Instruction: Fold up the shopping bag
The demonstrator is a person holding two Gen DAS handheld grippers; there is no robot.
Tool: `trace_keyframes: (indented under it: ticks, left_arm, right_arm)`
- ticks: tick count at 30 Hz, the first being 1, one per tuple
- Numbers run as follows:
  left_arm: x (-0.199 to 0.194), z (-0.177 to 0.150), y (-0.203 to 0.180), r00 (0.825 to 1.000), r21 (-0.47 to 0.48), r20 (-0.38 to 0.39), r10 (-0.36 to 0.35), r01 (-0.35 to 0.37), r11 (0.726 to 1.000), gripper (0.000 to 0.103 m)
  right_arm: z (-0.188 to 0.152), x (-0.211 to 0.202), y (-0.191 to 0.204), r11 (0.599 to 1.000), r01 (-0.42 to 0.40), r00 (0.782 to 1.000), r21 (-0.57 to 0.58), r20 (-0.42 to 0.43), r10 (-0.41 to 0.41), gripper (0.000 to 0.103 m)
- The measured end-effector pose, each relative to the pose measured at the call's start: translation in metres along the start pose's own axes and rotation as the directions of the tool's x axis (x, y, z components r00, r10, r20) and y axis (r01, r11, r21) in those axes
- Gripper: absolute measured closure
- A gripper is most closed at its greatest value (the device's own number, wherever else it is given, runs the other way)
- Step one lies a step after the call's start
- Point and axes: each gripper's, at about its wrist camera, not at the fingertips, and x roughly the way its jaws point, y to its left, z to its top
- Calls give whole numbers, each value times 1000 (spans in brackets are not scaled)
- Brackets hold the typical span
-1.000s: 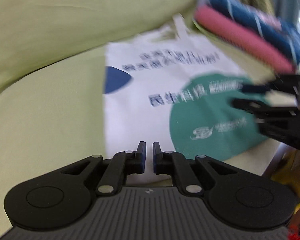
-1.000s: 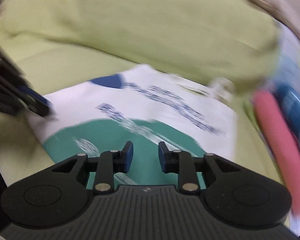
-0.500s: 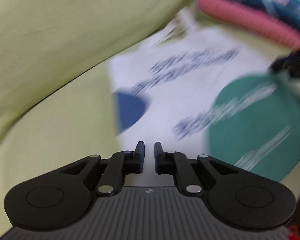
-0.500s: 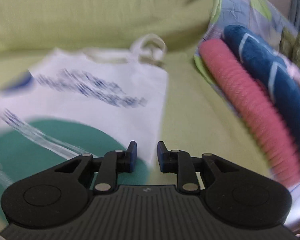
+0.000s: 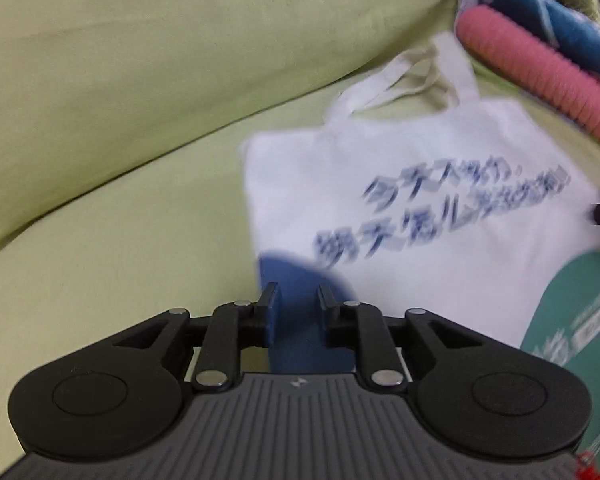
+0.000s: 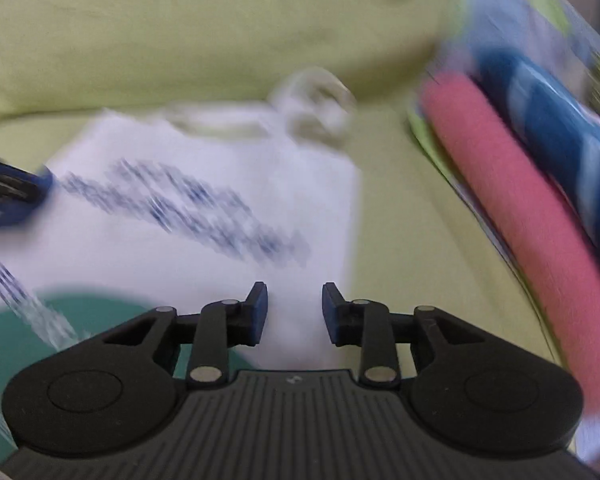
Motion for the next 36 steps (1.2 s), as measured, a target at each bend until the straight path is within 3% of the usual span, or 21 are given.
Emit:
trace_keyframes:
  ticks: [2, 4, 6, 7, 10, 11, 13, 16, 17, 20, 24, 26, 30, 36]
  left_arm:
    - [9, 7, -16, 993, 75, 2, -120, 119, 990, 76]
    - [23, 8, -33, 986, 166, 12, -166, 161, 973, 75]
    - [34, 12, -39, 988, 218, 59, -142, 126, 968, 68]
    - [41, 18, -35, 990, 213, 70, -126, 109, 971, 58]
    - [67, 40, -5, 996, 113, 90, -3, -8, 994, 36]
    - [74, 46, 7, 995, 76, 92, 38, -45, 996, 36]
    - [81, 55, 21, 997, 38, 78, 27, -30, 999, 36]
    - [77, 58, 9, 993, 107, 70, 91, -98, 989, 36]
    - [69, 53, 3, 993, 115, 65, 99, -106, 988, 43]
    - [34, 29, -11, 998, 95, 52, 32, -37, 995, 44]
    - [-24, -34, -36, 997, 43, 52, -65, 62, 997, 45]
    - [-48, -67, -51, 996, 43, 49, -76, 74, 996, 52]
    - [-93, -114, -57, 999, -51, 40, -1, 3, 999, 52]
    - [-131, -160, -67, 996, -98, 2, 93, -92, 991, 52]
  right_arm:
    - [14, 13, 12, 993, -115, 993, -26, 10, 115, 79]
    - [21, 37, 24, 984, -167, 986, -66, -25, 166, 79]
    - [24, 58, 25, 987, -111, 994, -115, -1, 111, 76]
    - [28, 66, 20, 990, -75, 997, -117, 12, 77, 72]
    - [47, 89, -10, 998, 35, 999, -47, 22, -34, 67]
    - [52, 96, -22, 998, 62, 998, -23, 19, -61, 67]
    - [59, 101, -38, 999, 49, 999, 19, 7, -49, 66]
    - [62, 97, -30, 995, 93, 995, -22, -23, -94, 67]
    - [62, 93, -27, 994, 108, 993, -29, -34, -109, 68]
    - [43, 45, -15, 996, 81, 997, 34, 7, -81, 69]
    - [-23, -24, 21, 997, -59, 998, 47, 17, 58, 72]
    - [-59, -49, 37, 998, -55, 999, 13, -1, 55, 72]
    - [-106, -95, 39, 996, -19, 999, 91, -30, 22, 71]
    - [-130, -121, 45, 999, 23, 998, 30, -65, -21, 71]
